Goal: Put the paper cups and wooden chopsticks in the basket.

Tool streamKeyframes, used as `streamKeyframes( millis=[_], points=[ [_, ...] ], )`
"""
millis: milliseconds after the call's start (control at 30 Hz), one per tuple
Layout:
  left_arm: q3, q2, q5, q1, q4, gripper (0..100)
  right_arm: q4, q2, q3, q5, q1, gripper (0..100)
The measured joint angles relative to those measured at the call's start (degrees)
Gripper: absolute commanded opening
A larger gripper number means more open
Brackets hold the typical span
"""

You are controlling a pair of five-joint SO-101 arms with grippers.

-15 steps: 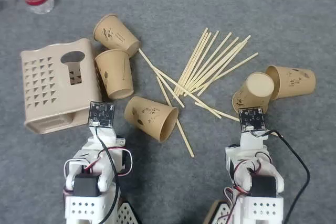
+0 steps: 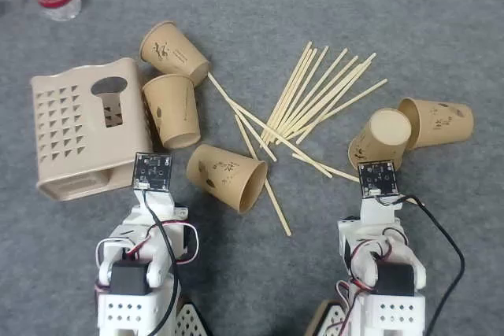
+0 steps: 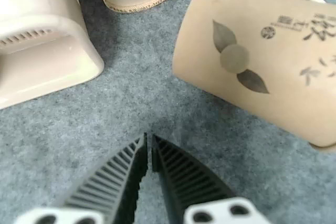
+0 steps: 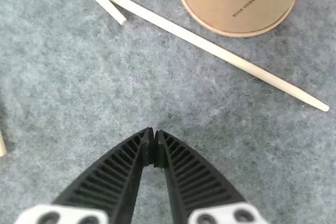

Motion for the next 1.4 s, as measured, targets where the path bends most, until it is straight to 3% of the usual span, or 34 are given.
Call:
streamKeyframes(
  millis=[1233, 1400],
  points=[
    [0.00, 0.00, 0.00, 0.00, 0.00, 1, 0.00, 0.00, 0.00, 0.00, 0.00, 0.8],
    [0.00, 0.00, 0.00, 2.37, 0.00, 1, 0.00, 0.00, 0.00, 0.00, 0.00, 0.8]
  ],
)
